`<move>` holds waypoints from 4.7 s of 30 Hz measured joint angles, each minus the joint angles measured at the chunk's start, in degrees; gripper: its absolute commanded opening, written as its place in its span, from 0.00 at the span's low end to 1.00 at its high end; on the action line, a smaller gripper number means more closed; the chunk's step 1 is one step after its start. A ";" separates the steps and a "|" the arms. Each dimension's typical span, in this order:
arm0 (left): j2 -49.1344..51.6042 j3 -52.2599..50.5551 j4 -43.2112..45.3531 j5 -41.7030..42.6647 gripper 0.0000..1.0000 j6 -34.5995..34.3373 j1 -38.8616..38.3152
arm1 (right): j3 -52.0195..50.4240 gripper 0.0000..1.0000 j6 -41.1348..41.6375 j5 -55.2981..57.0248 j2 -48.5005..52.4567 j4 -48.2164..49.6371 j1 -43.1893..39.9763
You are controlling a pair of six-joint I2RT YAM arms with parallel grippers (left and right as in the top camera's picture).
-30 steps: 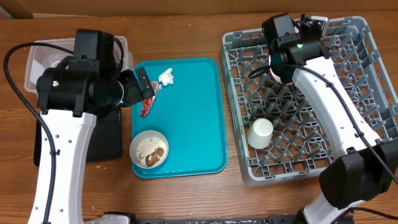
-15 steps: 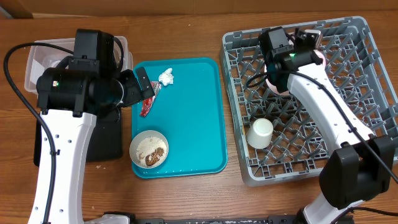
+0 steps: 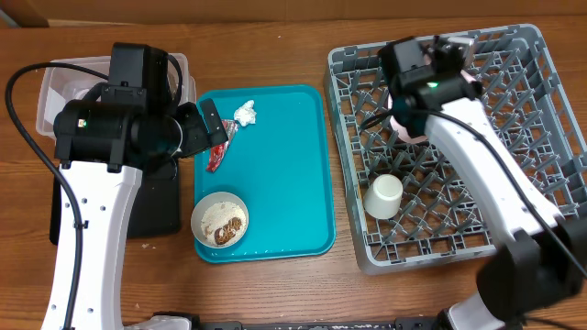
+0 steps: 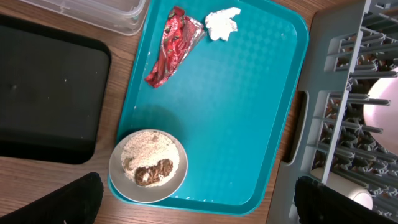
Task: Sort waste into correct bins and load items into the dishwasher
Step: 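Lower the plate upright into the rack's back slots and release, then withdraw the right gripper to the rack's front right and park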
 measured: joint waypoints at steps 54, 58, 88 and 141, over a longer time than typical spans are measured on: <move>0.00 0.00 4.42 7.85 1.00 -3.02 0.00 | 2.23 1.00 -12.26 -46.53 -43.78 -6.86 -2.03; 0.00 0.00 4.42 7.85 1.00 -3.02 0.00 | 2.23 1.00 -12.28 -46.51 -43.78 -8.96 -2.03; 0.00 0.00 4.39 7.89 1.00 -3.04 0.00 | -22.05 1.00 -17.53 -44.00 -57.24 6.73 -1.46; 0.00 0.00 4.37 8.28 1.00 -3.21 0.00 | -87.03 1.00 -18.08 -43.95 -98.07 51.49 -2.62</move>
